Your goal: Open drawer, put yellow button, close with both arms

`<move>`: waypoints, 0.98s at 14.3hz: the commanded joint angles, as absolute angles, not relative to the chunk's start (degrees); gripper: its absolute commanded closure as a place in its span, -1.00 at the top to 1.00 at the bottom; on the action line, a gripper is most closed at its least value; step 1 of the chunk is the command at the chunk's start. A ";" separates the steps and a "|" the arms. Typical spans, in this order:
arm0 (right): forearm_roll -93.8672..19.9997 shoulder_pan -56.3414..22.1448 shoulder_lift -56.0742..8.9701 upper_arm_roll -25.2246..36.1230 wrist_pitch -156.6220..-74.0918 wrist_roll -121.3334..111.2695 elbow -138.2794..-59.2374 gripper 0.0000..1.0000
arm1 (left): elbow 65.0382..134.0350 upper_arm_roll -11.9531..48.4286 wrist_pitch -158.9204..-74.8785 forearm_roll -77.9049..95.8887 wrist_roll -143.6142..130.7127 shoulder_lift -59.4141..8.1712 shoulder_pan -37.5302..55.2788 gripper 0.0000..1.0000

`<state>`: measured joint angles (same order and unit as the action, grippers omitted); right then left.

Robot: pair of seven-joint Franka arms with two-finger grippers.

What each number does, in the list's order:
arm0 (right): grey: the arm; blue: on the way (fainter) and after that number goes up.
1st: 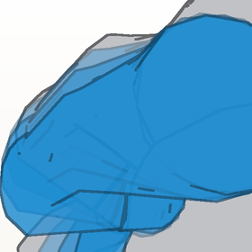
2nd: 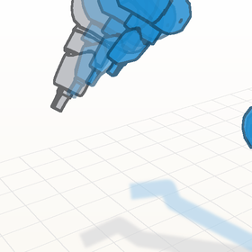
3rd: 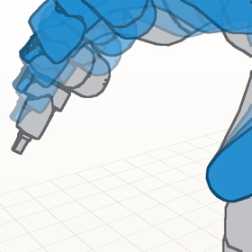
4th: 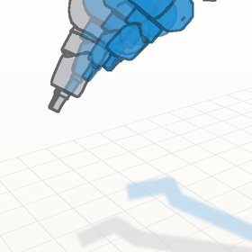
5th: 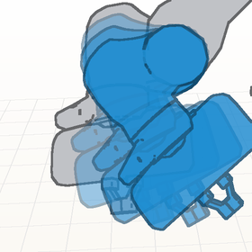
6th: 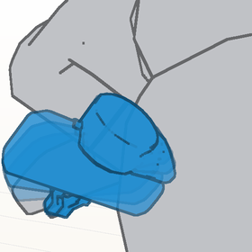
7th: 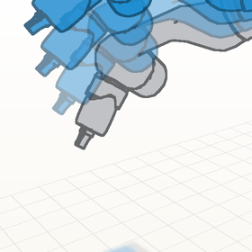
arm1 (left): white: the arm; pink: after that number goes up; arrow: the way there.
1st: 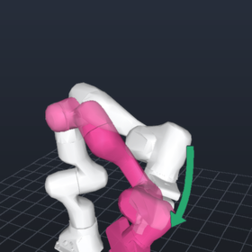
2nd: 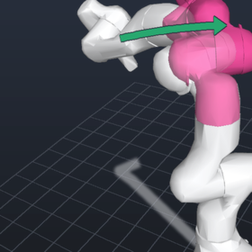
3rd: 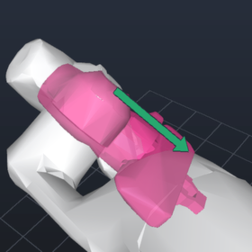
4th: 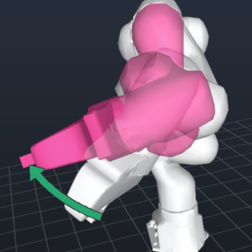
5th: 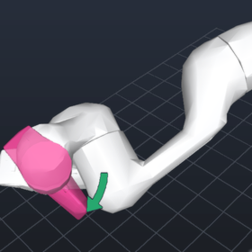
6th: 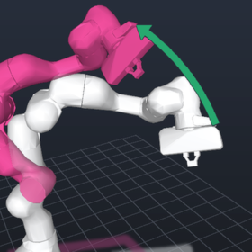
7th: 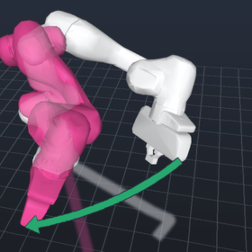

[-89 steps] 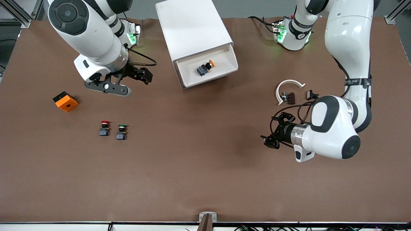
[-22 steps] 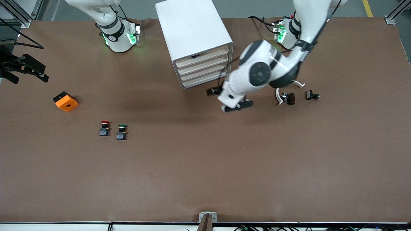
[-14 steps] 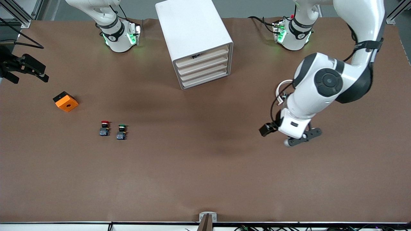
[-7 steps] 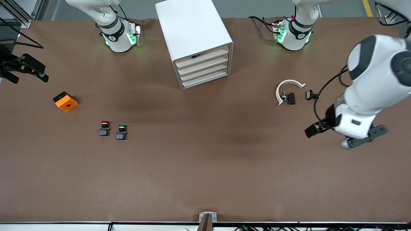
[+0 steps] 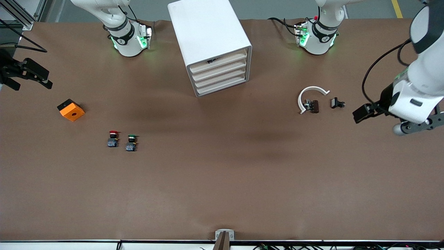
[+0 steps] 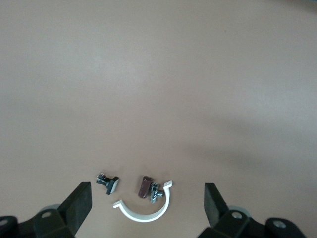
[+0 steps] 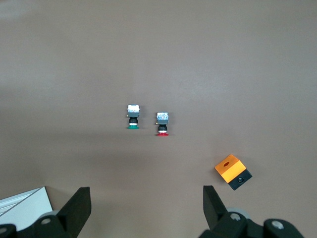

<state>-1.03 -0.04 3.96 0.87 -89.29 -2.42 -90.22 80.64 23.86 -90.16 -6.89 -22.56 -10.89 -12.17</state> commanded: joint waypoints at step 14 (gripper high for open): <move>-0.53 0.35 4.04 0.44 -88.77 -2.72 -89.21 1.00 | 94.92 0.00 -90.17 -0.44 -0.53 3.87 3.34 1.00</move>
